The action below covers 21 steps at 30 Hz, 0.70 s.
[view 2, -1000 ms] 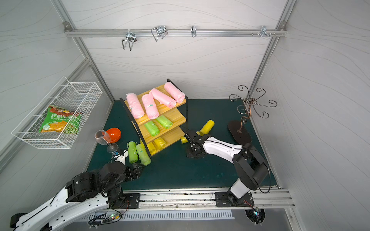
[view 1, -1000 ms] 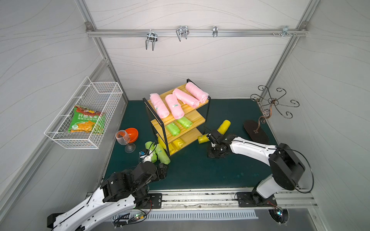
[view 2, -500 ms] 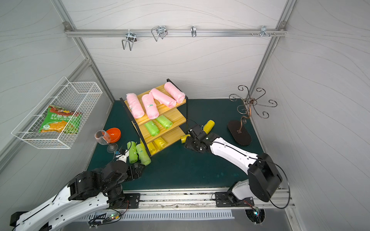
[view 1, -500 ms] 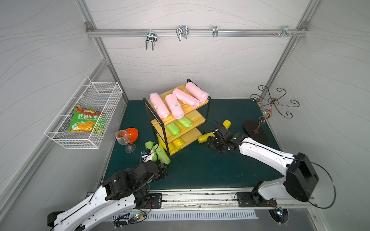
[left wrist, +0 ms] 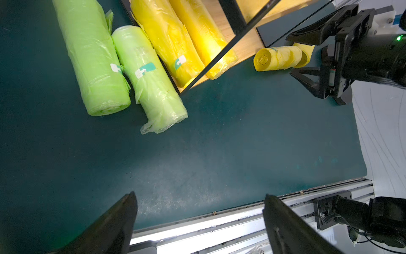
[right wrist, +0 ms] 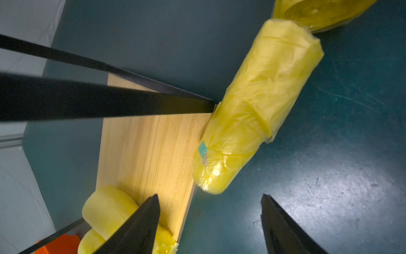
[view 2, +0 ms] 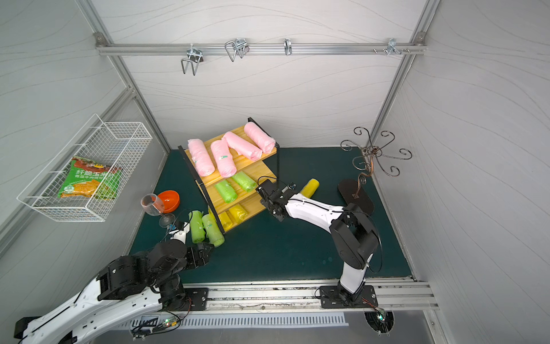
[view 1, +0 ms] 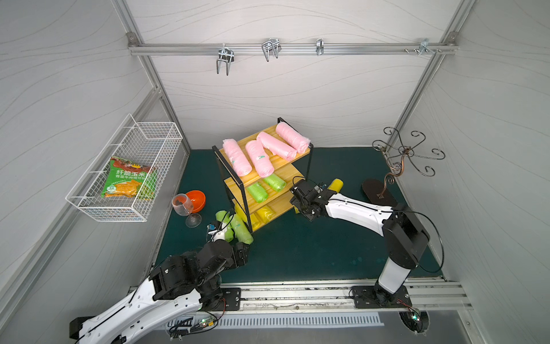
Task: Sort the rolls of trash bags by color and place them on the shelf
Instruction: Pick up the roll of trash bags from the center of the board.
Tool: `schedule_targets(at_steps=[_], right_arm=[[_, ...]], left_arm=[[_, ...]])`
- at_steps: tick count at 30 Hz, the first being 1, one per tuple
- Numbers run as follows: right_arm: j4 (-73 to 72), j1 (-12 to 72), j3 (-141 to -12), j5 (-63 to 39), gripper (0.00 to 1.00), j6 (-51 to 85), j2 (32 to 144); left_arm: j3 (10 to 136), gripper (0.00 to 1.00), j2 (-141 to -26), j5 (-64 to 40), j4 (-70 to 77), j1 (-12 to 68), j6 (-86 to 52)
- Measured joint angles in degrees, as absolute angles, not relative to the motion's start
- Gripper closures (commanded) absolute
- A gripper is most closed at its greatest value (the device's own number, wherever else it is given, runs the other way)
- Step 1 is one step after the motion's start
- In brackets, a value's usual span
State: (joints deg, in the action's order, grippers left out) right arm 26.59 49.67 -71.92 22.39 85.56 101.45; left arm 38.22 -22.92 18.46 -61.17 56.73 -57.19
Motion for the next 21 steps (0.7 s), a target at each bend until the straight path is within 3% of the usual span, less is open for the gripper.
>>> schedule_targets(at_steps=[21], right_arm=[[28.1,48.49,-74.43,24.6,0.25,94.5,109.3]], left_arm=[[38.22,0.05,-25.02,16.73,-61.01,56.73,-54.37]])
